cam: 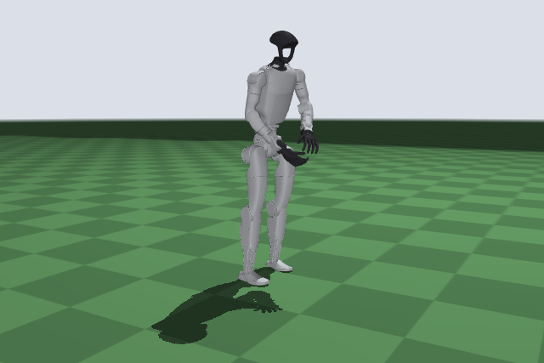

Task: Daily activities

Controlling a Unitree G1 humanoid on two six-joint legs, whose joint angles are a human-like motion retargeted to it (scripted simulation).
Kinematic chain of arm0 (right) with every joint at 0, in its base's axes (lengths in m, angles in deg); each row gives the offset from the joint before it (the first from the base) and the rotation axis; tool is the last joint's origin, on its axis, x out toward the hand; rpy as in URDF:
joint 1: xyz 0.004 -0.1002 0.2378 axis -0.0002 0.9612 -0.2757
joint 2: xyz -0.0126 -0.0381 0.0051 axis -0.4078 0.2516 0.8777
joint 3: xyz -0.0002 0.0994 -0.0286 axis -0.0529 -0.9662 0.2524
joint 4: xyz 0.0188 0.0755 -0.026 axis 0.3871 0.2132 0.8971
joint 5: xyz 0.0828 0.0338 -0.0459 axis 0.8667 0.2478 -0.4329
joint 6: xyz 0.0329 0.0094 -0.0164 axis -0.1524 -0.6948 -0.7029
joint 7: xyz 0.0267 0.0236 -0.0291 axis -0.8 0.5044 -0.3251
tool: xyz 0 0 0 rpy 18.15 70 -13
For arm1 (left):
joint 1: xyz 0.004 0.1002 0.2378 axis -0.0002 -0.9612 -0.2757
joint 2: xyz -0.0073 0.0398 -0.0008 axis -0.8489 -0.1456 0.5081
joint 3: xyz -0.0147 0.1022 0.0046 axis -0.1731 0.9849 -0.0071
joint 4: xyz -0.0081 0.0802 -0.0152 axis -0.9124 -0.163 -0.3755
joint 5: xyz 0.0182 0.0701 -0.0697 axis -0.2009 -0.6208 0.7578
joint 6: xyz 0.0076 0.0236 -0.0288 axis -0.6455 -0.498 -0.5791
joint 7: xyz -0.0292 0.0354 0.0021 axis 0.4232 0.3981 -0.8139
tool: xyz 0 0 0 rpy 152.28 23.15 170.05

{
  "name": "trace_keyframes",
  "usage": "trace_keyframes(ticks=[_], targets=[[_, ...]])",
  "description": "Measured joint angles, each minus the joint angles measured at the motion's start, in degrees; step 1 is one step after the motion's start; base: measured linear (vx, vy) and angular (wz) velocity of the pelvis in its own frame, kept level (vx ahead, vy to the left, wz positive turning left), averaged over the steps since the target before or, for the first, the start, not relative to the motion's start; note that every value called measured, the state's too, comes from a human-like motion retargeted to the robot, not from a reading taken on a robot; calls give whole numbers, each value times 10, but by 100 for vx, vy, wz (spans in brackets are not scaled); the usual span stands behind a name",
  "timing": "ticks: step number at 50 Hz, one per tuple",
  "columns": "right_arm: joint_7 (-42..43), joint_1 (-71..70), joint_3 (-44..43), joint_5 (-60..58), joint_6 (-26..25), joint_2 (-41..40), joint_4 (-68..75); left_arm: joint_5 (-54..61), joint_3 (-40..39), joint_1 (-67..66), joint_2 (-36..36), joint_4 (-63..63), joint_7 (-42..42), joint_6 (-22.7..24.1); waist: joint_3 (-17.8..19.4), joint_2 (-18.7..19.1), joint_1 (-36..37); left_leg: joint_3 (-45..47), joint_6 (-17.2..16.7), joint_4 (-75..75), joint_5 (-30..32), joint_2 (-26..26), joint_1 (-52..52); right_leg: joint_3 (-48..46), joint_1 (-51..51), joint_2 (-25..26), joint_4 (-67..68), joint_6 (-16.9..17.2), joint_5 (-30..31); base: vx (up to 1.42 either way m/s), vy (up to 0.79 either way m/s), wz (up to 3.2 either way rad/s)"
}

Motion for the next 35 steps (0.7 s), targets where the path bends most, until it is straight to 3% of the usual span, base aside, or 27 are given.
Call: trace_keyframes(ticks=[8,15,22,35], targets=[[-8,-87,-10,-17,2,-15,92,-32,4,118,46,1,-13,-32,1,18,5,-4,-14,2,-2,3,0,-9,3,1,1,2,1,0,0,0],[60,-171,-35,-62,37,-38,147,-25,-4,165,89,-62,12,-45,5,30,5,-3,-15,2,-2,4,-2,-11,3,1,1,7,2,0,0,0],[99,-142,-30,-98,57,-41,72,7,12,92,90,-73,33,-9,5,23,3,-7,-8,0,4,2,-2,-12,2,0,-1,5,1,0,0,0],[64,-17,2,-95,39,17,11,51,-1,-4,77,-91,36,11,8,9,14,-9,0,-2,4,4,-1,-15,2,2,2,-3,-7,0,0,0]])
